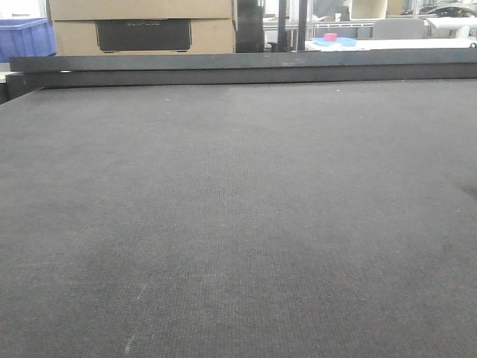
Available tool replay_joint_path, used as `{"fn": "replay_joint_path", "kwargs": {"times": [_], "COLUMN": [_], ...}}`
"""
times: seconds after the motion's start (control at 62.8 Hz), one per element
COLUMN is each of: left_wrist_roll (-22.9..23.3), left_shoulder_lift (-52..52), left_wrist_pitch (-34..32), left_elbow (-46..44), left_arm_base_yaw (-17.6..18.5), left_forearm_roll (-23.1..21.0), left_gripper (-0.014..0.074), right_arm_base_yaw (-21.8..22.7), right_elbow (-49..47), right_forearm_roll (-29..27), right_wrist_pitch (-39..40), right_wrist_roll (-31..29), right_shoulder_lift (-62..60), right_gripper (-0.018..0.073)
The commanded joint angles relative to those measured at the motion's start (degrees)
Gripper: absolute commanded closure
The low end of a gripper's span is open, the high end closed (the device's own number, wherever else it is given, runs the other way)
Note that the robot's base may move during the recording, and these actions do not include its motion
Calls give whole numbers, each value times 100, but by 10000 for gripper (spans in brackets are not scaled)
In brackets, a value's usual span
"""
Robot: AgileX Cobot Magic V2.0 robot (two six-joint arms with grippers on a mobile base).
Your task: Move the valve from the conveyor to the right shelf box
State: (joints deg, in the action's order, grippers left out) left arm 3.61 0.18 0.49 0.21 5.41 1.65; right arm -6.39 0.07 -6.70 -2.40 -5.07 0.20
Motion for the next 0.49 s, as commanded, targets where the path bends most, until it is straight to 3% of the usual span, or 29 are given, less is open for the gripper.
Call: {"fn": "replay_joint_path", "kwargs": {"times": [0.0, 0.207, 0.334, 0.478], "left_wrist_roll": [15, -17, -17, -17], "left_shoulder_lift": [-18, -18, -18, 244], "left_wrist_pitch": [-350, -689, 130, 1294], "left_elbow": [-21, -21, -608, -1745], "left_arm_base_yaw": [-15, -15, -15, -15], "left_forearm_roll": [-7, 64, 487, 732], "left_gripper": [708, 708, 708, 708], "right_arm_base_yaw": [-12, -12, -12, -12], "right_elbow": [-7, -7, -561, -1571], "right_forearm_roll": [38, 38, 38, 38], "right_wrist_pitch": [298, 309, 158, -1146], "right_wrist_roll": [-41, -41, -41, -41], "right_shoulder_lift": [-20, -20, -20, 182], "right_gripper": [721, 721, 721, 721]}}
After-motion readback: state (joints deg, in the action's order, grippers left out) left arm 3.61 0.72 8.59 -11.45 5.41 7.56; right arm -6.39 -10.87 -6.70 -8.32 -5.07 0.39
